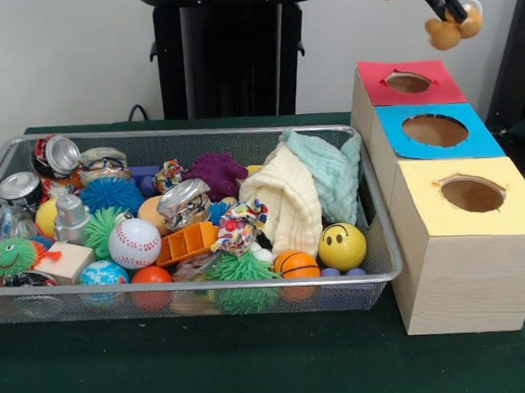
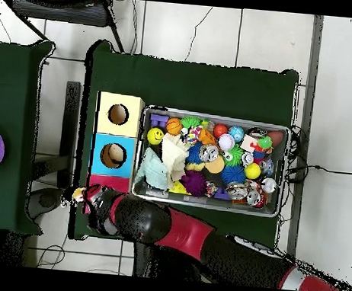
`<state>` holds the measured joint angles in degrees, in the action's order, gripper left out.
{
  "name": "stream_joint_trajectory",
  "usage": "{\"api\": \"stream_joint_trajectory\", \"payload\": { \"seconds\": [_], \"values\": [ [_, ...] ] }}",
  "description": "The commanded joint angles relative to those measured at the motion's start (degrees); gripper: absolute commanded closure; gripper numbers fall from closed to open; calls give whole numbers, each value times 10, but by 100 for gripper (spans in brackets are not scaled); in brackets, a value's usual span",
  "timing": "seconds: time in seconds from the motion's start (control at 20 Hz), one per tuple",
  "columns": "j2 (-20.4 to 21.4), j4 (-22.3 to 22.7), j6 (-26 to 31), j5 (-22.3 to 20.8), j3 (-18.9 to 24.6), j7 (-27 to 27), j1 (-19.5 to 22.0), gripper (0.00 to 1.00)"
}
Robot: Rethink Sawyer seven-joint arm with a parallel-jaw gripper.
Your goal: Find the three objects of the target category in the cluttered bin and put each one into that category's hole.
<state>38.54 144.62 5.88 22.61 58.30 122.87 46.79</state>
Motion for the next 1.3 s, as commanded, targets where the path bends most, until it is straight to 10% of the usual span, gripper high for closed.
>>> {"api": "stream_joint_trajectory", "payload": {
  "seconds": [0.05,1.3],
  "values": [
    [-92,-50,65,25,-41,72,-2,100],
    [-147,-131,53,-25,-52,27,55,100]
  ]
}}
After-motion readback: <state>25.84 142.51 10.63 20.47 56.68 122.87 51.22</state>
